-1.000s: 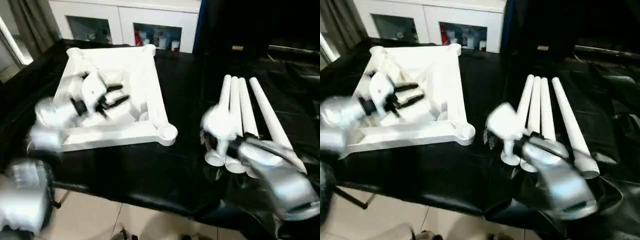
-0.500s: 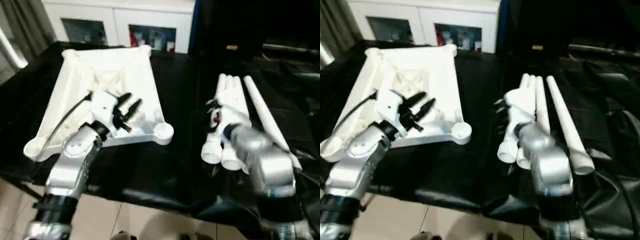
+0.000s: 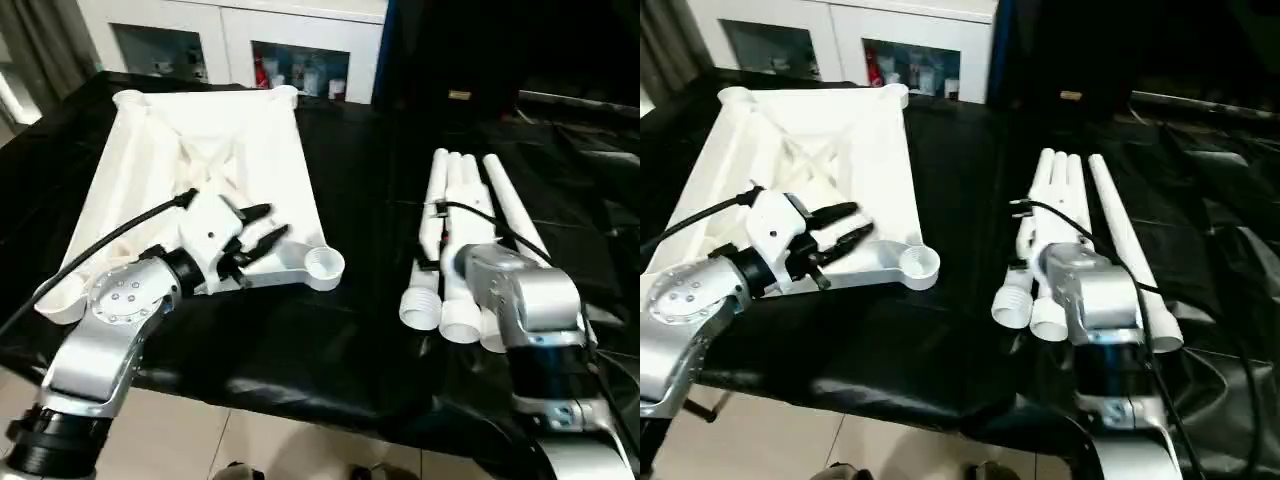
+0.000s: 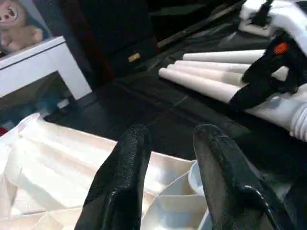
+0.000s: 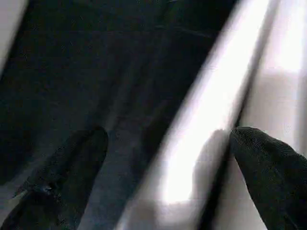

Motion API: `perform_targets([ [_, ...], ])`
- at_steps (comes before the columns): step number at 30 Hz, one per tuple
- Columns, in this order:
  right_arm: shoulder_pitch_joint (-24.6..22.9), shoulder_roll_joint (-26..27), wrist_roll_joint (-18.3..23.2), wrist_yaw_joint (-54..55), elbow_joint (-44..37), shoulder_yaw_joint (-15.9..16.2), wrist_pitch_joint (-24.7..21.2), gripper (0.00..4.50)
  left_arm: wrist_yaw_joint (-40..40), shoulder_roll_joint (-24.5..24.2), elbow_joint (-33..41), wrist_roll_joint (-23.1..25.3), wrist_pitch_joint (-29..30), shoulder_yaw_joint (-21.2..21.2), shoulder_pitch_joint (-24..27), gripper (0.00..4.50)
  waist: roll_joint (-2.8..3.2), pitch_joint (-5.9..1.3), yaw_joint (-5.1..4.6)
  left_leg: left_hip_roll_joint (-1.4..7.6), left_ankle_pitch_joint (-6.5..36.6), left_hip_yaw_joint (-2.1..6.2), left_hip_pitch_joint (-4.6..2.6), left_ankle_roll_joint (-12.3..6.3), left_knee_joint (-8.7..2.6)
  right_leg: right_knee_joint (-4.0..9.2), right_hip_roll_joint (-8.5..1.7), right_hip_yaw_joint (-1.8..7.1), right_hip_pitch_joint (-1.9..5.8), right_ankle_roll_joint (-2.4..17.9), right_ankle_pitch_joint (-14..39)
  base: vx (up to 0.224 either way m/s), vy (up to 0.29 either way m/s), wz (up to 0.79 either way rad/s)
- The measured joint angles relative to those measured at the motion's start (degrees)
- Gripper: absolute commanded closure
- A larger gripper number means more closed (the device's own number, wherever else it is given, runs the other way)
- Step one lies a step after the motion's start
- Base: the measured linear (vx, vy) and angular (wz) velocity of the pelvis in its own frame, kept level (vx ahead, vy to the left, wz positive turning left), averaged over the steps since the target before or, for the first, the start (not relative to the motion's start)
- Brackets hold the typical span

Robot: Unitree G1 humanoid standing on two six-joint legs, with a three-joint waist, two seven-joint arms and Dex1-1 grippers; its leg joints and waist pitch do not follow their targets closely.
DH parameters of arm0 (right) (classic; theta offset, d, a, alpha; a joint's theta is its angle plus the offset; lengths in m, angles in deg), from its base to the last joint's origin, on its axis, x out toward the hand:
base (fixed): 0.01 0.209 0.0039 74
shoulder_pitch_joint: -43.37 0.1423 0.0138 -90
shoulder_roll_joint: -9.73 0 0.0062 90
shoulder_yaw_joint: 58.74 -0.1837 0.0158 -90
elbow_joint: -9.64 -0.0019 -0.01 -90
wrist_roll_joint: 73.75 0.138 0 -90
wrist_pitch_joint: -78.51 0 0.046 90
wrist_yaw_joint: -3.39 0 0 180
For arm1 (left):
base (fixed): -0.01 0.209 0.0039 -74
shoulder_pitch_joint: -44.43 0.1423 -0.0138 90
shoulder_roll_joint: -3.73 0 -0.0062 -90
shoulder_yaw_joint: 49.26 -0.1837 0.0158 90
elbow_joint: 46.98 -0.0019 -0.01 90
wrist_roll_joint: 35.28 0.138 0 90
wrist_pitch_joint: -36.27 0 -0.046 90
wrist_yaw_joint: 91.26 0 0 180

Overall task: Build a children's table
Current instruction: Pick table leg

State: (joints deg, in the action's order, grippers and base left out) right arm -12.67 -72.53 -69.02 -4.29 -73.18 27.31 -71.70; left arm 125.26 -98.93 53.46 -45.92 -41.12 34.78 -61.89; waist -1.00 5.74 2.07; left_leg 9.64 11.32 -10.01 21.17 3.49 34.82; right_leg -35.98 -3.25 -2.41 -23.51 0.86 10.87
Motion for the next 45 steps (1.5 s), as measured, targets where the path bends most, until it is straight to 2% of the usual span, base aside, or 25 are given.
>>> perform_targets([
  [7,2.3,0.5,0.1,0.3,2.3,-0.1,-1.8,0.02,0.6,0.0,1.4,0.1,2.0,-0.1,-0.2,2.7,-0.04,-0.01,0.05,0.0,0.0,0.0,-0.06,0.06,-0.04,-0.02,0.0,0.0,0.03,0.0,0.0,0.0,0.0,0.0],
  [21,3.4,0.4,-0.3,2.2,4.7,-0.8,-2.4,0.02,0.6,0.1,1.8,0.3,2.6,-0.2,-0.2,2.7,-0.2,-0.11,0.05,0.0,-0.1,0.0,-0.09,0.15,-0.11,-0.03,0.01,-0.01,0.03,0.0,0.0,0.0,0.0,0.0],
  [28,4.0,0.9,0.0,2.8,6.8,-3.0,-3.5,0.02,0.6,0.1,2.5,0.4,2.9,-0.2,-0.2,2.7,-0.29,-0.15,0.1,0.0,-0.1,0.0,-0.09,0.16,-0.12,-0.04,0.01,-0.01,0.03,0.0,0.0,0.0,0.0,0.0],
  [35,4.3,3.1,1.9,2.8,7.2,-4.5,-3.6,0.02,2.0,-0.1,3.6,0.0,3.9,-0.4,-0.2,2.7,-0.29,-0.15,0.14,0.0,-0.1,0.0,-0.07,0.17,-0.15,-0.05,0.01,-0.01,0.01,0.0,0.0,0.0,0.0,0.0],
  [41,5.4,3.0,1.9,2.9,8.3,-4.5,-3.3,0.02,4.8,-0.8,5.7,-2.3,6.0,-1.4,0.0,2.7,-0.32,-0.17,0.5,0.0,-0.2,-0.01,-0.09,0.29,-0.16,-0.05,0.01,-0.02,0.01,0.0,0.0,0.0,0.0,0.0],
  [44,5.4,3.1,1.9,2.8,10.6,-4.4,-3.0,0.0,8.3,-2.5,7.6,-5.1,9.1,-2.6,0.3,2.34,-0.33,-0.18,0.68,0.0,-0.2,-0.01,-0.1,0.29,-0.16,-0.06,0.01,-0.02,0.01,0.0,0.0,0.0,0.0,0.0],
  [45,5.4,3.1,1.9,2.8,11.8,-4.5,-2.8,0.29,9.6,-3.3,8.3,-5.6,10.9,-3.1,0.5,2.3,-0.35,-0.19,0.75,0.01,-0.2,-0.01,-0.1,0.29,-0.16,-0.07,0.01,-0.02,0.01,0.0,0.0,0.0,0.0,0.0],
])
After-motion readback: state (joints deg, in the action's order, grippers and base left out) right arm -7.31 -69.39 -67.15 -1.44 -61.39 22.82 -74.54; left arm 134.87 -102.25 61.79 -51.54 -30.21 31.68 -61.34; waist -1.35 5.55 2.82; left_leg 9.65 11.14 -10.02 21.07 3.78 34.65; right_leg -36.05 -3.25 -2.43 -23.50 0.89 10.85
